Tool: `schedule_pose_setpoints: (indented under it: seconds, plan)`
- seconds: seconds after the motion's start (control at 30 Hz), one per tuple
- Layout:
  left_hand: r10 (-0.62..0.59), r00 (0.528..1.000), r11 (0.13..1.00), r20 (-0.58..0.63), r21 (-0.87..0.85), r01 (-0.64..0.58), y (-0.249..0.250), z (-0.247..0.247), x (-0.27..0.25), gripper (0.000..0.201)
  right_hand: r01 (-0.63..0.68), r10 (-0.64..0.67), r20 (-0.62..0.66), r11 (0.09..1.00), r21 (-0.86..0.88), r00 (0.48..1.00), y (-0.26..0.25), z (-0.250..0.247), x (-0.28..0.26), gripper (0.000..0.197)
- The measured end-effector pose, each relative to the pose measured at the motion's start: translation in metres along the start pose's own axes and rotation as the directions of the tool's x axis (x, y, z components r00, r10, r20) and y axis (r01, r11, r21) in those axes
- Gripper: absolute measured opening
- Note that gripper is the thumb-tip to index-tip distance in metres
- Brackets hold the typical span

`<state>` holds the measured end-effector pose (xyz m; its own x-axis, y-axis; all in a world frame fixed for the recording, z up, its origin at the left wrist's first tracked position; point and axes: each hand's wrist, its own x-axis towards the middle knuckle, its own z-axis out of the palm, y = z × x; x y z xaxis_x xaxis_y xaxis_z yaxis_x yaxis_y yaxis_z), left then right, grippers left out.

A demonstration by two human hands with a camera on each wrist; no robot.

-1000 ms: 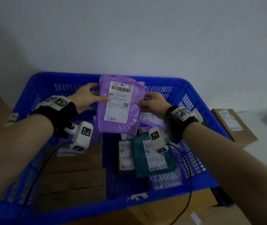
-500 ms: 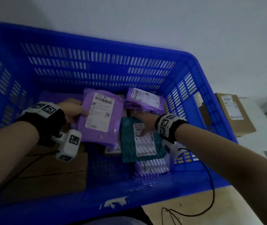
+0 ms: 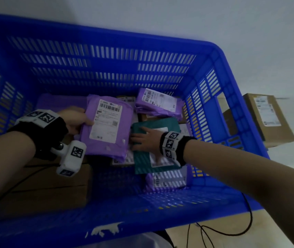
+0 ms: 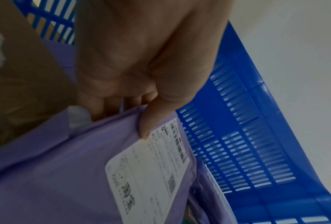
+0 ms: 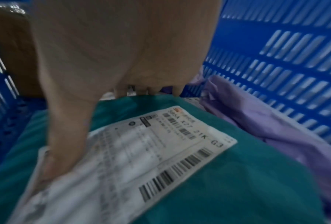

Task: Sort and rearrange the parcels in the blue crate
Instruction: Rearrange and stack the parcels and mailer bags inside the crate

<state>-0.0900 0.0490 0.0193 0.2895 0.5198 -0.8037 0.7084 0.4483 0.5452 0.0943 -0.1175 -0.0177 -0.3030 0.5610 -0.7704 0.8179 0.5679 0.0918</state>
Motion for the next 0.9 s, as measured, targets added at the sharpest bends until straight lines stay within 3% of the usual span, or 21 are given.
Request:
schedule_pose_setpoints:
  seconds: [0.13,0.23,0.27,0.37,0.4,0.6,0.7,0.8,0.83,0.9]
  plan:
    - [0.023,1.000,0.998,0.016,0.052,-0.024,0.007,0.004,-0.007,0.039,-0.099,0.099,0.018,0.995,-0.019,0.995,0.021,0.006,-0.025,0.099]
    - [0.022,0.997,0.997,0.071,0.068,-0.027,0.010,0.013,-0.010,0.037,-0.135,0.136,-0.028,0.990,0.027,0.990,0.035,0.010,-0.044,0.081]
    - [0.021,0.995,0.997,0.093,0.073,-0.028,0.011,0.018,-0.011,0.037,-0.147,0.149,-0.042,0.988,0.047,0.988,0.038,0.011,-0.047,0.084]
    - [0.032,0.990,0.996,0.136,0.077,-0.043,0.014,0.028,-0.013,0.035,-0.237,0.255,-0.075,0.952,0.195,0.964,0.045,0.015,-0.054,0.110]
    - [0.042,0.990,0.995,0.135,0.083,-0.054,0.016,0.028,-0.013,0.034,-0.263,0.288,-0.069,0.932,0.248,0.955,0.048,0.015,-0.058,0.110]
    - [0.161,0.987,0.986,0.031,0.038,-0.162,0.030,0.011,-0.013,0.043,-0.457,0.458,0.113,0.773,0.440,0.882,0.063,0.008,-0.082,0.081]
    - [0.128,0.984,0.983,0.121,0.118,-0.142,0.035,0.006,-0.016,0.035,-0.556,0.515,0.227,0.683,0.474,0.826,0.068,0.015,-0.067,0.089]
    - [0.066,0.972,0.970,0.226,0.213,-0.115,0.033,0.012,-0.022,0.039,-0.577,0.533,0.243,0.653,0.490,0.811,0.093,0.063,-0.022,0.125]
    - [0.048,0.965,0.966,0.260,0.233,-0.110,0.031,0.018,-0.024,0.040,-0.562,0.511,0.261,0.620,0.547,0.819,0.105,0.090,0.001,0.123]
    - [0.026,0.949,0.959,0.315,0.259,-0.112,0.028,0.031,-0.028,0.038,-0.521,0.487,0.243,0.588,0.619,0.839,0.124,0.115,0.025,0.100]
